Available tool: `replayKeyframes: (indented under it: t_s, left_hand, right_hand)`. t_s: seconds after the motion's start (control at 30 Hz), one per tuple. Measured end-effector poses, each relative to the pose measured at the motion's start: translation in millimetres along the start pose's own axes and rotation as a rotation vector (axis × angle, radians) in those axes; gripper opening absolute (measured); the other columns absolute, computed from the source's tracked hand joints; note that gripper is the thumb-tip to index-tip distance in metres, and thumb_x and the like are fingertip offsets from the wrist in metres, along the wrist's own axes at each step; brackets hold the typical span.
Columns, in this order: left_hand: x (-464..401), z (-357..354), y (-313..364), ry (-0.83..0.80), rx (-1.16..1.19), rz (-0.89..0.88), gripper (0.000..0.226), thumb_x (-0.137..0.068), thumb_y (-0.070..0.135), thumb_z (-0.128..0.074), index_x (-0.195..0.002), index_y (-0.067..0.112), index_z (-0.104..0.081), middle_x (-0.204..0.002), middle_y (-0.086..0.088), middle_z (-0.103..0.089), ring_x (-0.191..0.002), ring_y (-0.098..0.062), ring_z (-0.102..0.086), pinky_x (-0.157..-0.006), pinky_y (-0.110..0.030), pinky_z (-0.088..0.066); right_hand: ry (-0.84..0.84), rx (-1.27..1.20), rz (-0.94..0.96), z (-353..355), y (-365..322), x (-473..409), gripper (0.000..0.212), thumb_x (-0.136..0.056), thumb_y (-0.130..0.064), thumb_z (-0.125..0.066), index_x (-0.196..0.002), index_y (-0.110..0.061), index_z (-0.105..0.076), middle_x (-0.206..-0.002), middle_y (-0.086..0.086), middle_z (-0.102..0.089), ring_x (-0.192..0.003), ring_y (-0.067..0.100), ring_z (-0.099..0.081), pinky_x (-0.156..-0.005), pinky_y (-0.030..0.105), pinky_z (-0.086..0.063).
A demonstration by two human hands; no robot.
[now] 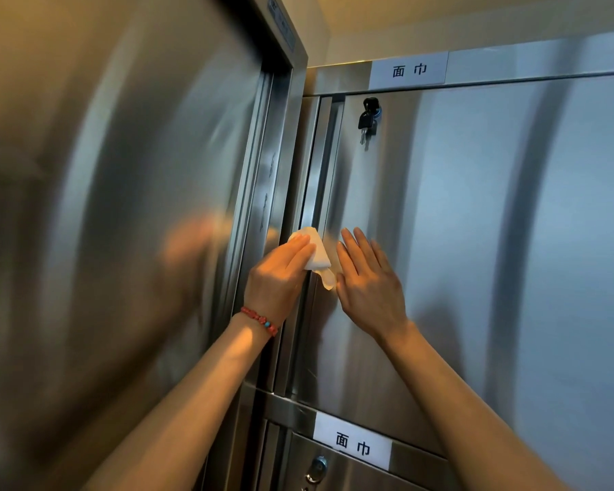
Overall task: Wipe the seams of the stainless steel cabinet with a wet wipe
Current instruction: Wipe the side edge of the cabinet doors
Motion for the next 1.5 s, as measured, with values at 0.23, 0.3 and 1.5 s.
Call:
replayKeyframes:
  t_s: [0.23, 0.3, 1.5]
  left_hand:
    - [-3, -17, -3, -0.054, -0.043, -0.011, 0.041, -0.05, -0.012, -0.085, -0.089, -0.009, -0.07, -0.095, -0.024, -0.069, -0.083, -0.036, -0.069, -0.065, -0.046, -0.058]
    - [-2, -20, -4, -0.073, -0.05, -0.009, 0.04, -0.049, -0.012, -0.084, -0.086, -0.008, -0.07, -0.093, -0.023, -0.07, -0.08, -0.034, -0.07, -0.063, -0.044, -0.058]
    - [36, -62, -2, -0.49, -0.822, -0.251, 0.048, -0.096, 0.012, -0.015, -0.136, -0.009, -0.032, -0.136, -0.026, -0.044, -0.131, -0.035, -0.039, -0.107, -0.041, -0.036]
  right_hand:
    - [-0.021, 0.008, 0.015, -5, 1, 2, 0.045, -0.09, -0.023, -0.057, -0.127, 0.001, -0.055, -0.136, 0.019, -0.05, -0.13, 0.033, -0.043, -0.11, 0.045, -0.029]
    - [-0.025, 0.023, 0.017, -6, 1, 2, 0.047, -0.089, -0.024, -0.059, -0.128, 0.001, -0.055, -0.137, 0.018, -0.049, -0.131, 0.033, -0.042, -0.11, 0.045, -0.027]
    - [-0.016, 0.048, 0.014, -9, 0, 2, 0.049, -0.084, -0.021, -0.063, -0.127, 0.001, -0.055, -0.136, 0.019, -0.05, -0.131, 0.033, -0.042, -0.111, 0.046, -0.02]
Point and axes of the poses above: each hand's wrist, its own x-axis away from the middle knuckle, its own z-axis out of the back of the hand, y = z × x, the point moved 6 cm from there along -x, towards the middle knuckle
